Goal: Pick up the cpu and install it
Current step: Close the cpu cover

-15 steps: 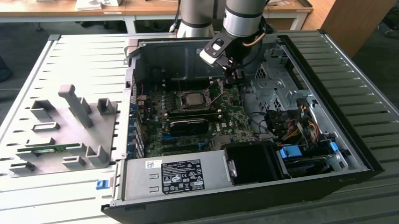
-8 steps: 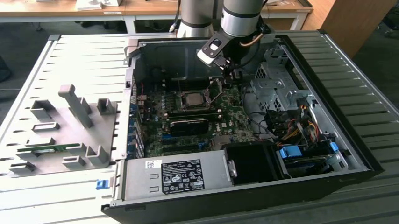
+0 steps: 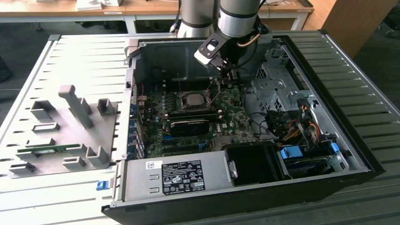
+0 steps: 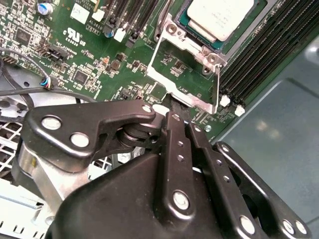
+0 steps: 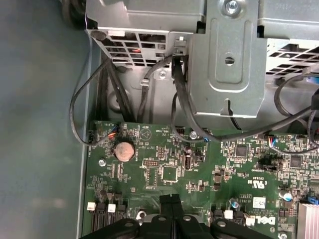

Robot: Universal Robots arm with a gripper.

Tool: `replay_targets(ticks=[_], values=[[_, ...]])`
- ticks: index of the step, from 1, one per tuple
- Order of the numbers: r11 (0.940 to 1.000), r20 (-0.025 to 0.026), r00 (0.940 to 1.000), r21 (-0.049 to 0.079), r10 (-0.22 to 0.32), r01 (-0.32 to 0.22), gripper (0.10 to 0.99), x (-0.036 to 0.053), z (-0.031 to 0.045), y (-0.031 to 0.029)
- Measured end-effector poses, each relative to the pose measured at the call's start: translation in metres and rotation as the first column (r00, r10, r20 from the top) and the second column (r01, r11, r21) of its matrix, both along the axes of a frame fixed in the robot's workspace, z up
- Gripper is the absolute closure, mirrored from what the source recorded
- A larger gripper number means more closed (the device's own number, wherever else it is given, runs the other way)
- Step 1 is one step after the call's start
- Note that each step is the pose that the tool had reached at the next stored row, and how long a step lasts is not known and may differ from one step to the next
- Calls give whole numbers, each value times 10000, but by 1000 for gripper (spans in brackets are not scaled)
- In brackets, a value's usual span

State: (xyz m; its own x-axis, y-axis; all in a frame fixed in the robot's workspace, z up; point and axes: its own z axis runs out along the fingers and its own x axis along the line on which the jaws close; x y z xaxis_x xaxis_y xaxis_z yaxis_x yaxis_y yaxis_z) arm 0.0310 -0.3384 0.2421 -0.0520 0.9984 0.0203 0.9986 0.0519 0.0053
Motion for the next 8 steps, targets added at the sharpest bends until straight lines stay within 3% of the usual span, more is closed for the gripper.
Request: replay_targets(ticks=[8], values=[[10000,0,10000,0,0,0,965,-55,0,0]])
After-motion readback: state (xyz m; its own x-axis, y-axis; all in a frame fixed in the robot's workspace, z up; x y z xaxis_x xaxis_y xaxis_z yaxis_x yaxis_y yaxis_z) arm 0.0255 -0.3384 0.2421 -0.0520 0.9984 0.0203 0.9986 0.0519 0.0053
